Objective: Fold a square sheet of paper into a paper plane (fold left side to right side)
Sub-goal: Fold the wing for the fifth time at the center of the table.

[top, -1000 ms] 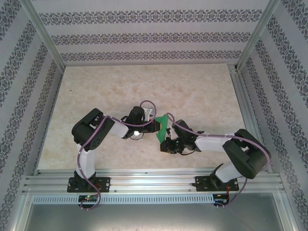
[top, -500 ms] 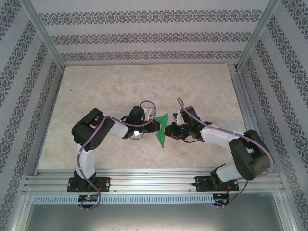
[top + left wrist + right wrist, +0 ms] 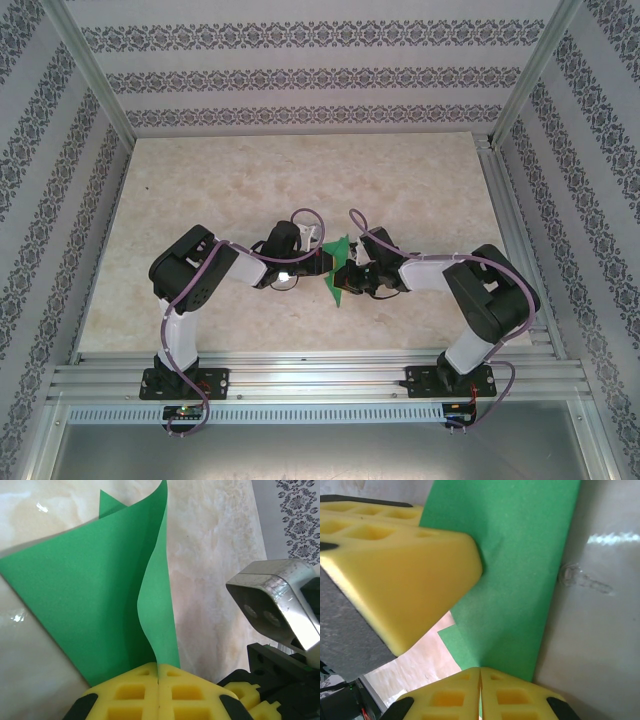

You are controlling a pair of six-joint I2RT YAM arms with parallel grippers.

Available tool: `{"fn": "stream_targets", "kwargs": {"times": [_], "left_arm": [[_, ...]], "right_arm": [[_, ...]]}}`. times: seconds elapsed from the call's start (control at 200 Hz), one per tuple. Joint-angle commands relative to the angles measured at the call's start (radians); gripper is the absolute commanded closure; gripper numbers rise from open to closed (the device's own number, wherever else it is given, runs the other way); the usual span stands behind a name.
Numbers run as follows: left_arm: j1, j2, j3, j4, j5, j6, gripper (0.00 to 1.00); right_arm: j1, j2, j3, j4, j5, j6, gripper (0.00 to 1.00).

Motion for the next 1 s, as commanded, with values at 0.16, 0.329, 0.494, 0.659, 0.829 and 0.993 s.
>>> {"fn": "stream_targets", "kwargs": {"times": [0.16,0.329,0.494,0.659,0.829,0.993], "left_arm": [[0.036,-0.037,0.026,-0.161,-0.090,0.060,0.89],[0.093,-0.139,0.076,-0.304,-0.101,0.126,0.74],[0.123,-0.234,0.086,-0.360,-0.095,0.158,0.85],[0.079,-0.243,0.062,-0.291,0.014,0.134,0.95],[0.003,-0.191,0.076,-0.247,0.030,0.099,0.99],[-0.020,-0.107,0.111,-0.207,0.038,0.066,1.00]], "right_arm": [[0.022,0.059,-0.057,-0.001,0.027,0.004,0.91],[0.024,0.073,-0.071,-0.004,0.033,0.004,0.91],[0.027,0.076,-0.058,-0.009,0.032,0.001,0.91],[0.028,0.075,-0.048,-0.021,0.034,-0.006,0.91],[0.028,0.074,-0.049,-0.024,0.037,-0.007,0.91],[0.028,0.076,-0.045,-0.029,0.036,-0.011,0.91]]}}
